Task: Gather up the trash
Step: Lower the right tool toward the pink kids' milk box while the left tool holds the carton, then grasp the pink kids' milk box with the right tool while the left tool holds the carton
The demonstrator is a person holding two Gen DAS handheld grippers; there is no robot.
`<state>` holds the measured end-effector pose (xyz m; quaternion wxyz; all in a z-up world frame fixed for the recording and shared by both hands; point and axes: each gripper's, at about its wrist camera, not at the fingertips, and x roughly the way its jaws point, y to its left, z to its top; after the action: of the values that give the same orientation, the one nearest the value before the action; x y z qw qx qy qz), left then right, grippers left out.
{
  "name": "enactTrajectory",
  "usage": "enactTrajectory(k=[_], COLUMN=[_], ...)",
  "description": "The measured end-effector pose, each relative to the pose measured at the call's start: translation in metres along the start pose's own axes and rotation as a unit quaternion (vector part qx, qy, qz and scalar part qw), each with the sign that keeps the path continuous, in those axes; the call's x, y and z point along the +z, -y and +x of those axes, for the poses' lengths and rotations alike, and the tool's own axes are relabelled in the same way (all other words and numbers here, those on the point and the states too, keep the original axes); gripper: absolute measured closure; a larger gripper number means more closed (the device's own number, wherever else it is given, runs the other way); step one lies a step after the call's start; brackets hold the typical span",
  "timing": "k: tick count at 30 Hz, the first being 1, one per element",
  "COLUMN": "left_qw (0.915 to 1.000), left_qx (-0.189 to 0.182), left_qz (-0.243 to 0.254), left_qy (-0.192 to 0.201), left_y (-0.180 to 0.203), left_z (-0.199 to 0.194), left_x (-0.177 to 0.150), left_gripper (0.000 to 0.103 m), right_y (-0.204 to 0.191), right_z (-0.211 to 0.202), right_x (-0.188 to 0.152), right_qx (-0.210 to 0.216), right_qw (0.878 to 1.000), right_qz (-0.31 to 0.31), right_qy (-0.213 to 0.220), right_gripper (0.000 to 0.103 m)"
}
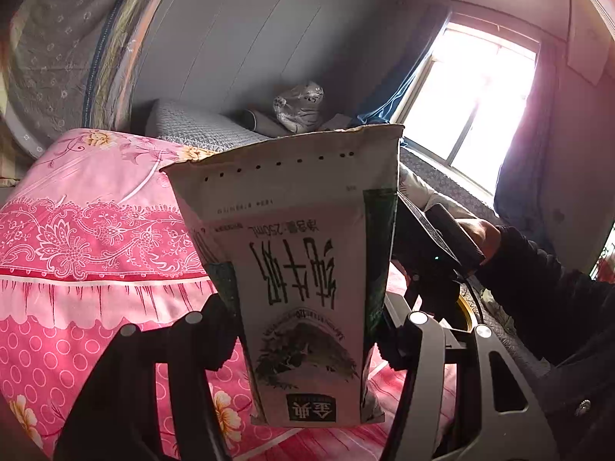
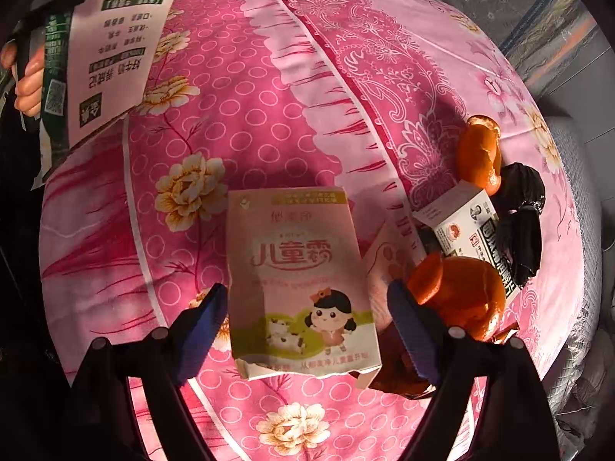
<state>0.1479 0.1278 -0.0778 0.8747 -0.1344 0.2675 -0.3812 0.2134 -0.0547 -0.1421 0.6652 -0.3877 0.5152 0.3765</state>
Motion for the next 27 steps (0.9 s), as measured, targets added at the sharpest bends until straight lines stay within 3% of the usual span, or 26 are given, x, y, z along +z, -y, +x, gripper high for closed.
enactTrajectory(k=[3,11,15,19,23,27], left_qw=[1.0,1.0,0.9999,0.9996,0.9993,0.9989], left_qx=[-0.001,0.003,0.007,0.02,0.026,0.031], left_qz=[-0.004,0.007,0.009,0.017,0.02,0.019], left_qy=[0.002,0.001,0.002,0.006,0.015,0.028], left_y=[-0.001,0.012,0.016,0.021,0.029,0.042], left_z=[-0.001,-0.003,-0.004,-0.012,-0.018,-0.02], left_x=[0.001,0.001,0.002,0.003,0.006,0.01], left_gripper=[0.048,0.048,0.048,0.048,0.048,0.048], right_y=[0.006,0.012,0.014,0.016,0.019,0.025], right_z=[0.005,0.009,0.005,-0.015,-0.05,-0.085], right_x=[0.001,0.004,0.005,-0.006,-0.024,-0.048], right_qx=[0.01,0.001,-0.006,-0.003,0.015,0.038], right_qw=[1.0,0.999,0.997,0.993,0.982,0.962], right_qz=[0.02,0.05,0.069,0.097,0.132,0.181], right_qy=[-0.002,0.011,0.026,0.066,0.133,0.199], right_gripper=[0.028,0.028,0.041,0.047,0.048,0.048])
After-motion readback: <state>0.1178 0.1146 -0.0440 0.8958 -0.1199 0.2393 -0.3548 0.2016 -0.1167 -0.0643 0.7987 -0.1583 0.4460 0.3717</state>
